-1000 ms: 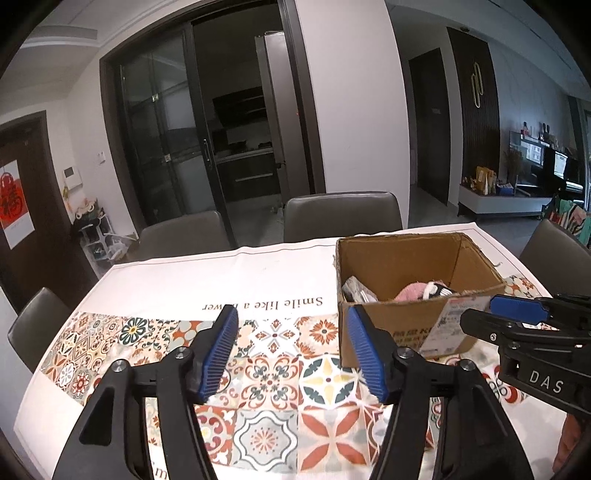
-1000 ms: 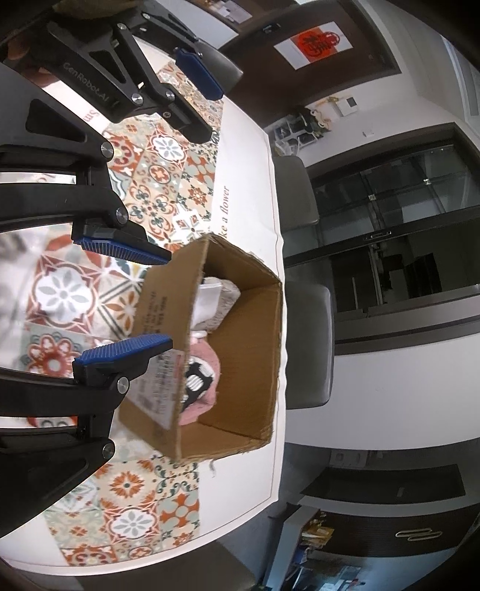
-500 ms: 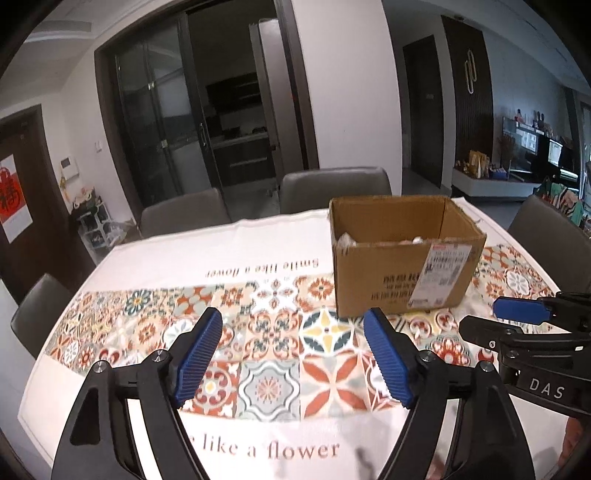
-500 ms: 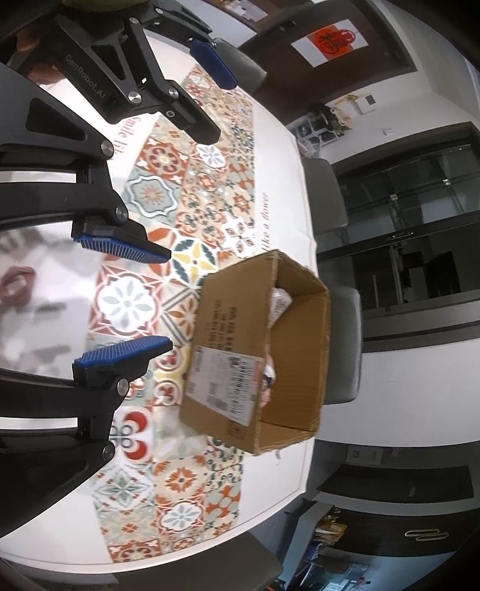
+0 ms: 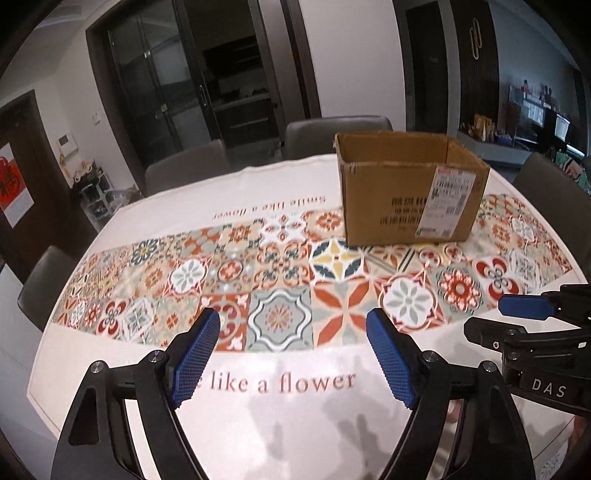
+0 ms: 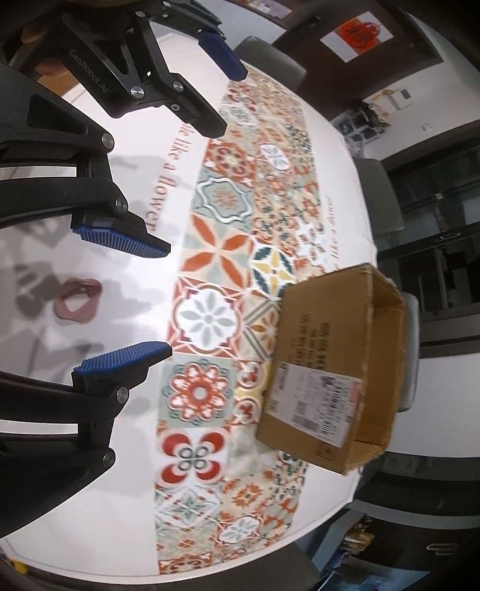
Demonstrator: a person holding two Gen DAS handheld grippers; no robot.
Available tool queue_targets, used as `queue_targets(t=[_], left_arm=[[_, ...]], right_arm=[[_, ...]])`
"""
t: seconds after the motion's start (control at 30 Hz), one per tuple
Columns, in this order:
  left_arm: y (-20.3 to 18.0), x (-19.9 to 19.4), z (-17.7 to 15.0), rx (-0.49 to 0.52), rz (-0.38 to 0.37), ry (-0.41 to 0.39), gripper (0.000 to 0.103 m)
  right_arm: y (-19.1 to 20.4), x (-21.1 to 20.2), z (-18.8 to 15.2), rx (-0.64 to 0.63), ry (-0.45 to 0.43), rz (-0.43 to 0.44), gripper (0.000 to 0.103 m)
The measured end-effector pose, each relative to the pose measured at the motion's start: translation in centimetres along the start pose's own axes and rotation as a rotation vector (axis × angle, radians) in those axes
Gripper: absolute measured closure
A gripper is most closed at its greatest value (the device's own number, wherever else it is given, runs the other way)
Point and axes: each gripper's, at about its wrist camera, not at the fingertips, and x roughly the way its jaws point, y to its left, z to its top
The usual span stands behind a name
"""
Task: Organize soft objects
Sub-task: 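Withdraw both tools from the box toward the pink hair tie on the table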
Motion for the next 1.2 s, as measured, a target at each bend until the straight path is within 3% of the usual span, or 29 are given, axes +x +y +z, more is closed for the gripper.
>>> queue_targets(t=[0.83,1.2], left_arm=[[-0.2,4.4,-5.7,0.006,-0.022,0.273,0.021],[-1.3,6.3,-7.4,0.021,-0.057,0.367,0.021]], right_arm=[[0.6,6.5,-5.0,-0.021,0.289,0.031,0.054],[0.3,8.4,-6.5,-0.023,0.358,0.020,0.054]])
